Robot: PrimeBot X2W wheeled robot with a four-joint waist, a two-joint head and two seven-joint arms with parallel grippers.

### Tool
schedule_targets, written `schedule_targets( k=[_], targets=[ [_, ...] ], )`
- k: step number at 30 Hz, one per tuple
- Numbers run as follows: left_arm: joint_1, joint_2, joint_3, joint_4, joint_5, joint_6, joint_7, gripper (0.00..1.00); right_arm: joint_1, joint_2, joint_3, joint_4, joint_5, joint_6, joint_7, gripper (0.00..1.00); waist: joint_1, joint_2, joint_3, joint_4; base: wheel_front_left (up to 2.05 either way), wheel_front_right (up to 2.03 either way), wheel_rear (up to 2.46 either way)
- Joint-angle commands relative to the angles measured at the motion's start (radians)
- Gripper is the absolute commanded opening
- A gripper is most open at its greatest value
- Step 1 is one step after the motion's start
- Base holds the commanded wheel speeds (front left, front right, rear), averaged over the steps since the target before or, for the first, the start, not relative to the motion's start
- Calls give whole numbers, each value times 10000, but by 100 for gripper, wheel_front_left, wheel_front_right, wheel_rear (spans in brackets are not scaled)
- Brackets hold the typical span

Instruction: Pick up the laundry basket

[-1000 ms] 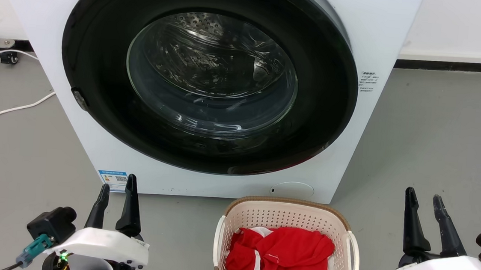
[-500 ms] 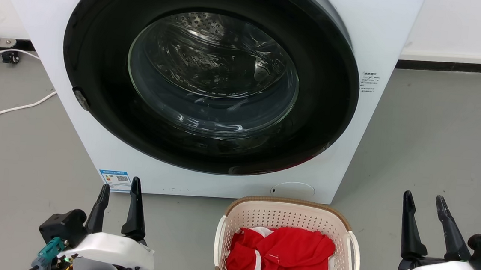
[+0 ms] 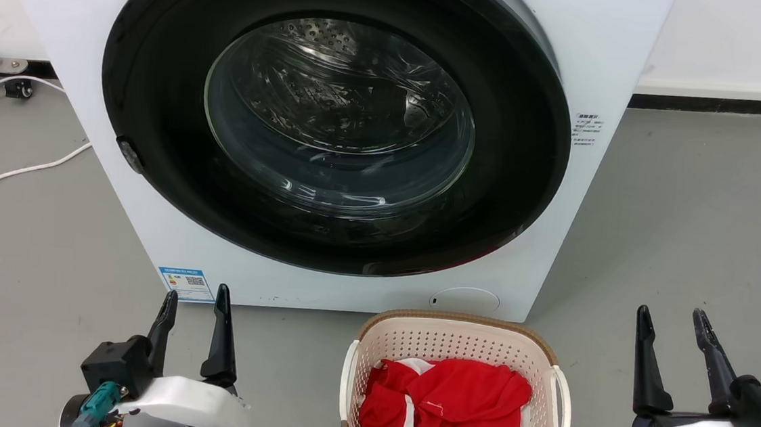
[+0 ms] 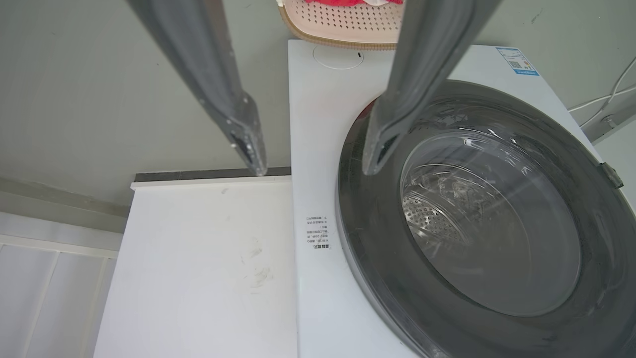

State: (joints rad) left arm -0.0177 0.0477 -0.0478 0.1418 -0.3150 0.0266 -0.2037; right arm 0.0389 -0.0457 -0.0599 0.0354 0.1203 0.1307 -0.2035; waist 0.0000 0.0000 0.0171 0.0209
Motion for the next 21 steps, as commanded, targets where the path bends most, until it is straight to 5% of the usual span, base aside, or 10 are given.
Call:
schedule_targets(
  k=[1, 21],
  targets=[
    [86, 33, -14, -26, 200, 17, -75, 100, 66, -60, -11, -114, -230, 0, -84, 100, 0, 0, -1, 5, 0, 0, 0],
    [225, 39, -198, 61, 1664, 219, -481, 100, 231, -67, -56, -153, -1793, -1, -458, 100, 0, 0, 15, 63, 0, 0, 0]
  ],
)
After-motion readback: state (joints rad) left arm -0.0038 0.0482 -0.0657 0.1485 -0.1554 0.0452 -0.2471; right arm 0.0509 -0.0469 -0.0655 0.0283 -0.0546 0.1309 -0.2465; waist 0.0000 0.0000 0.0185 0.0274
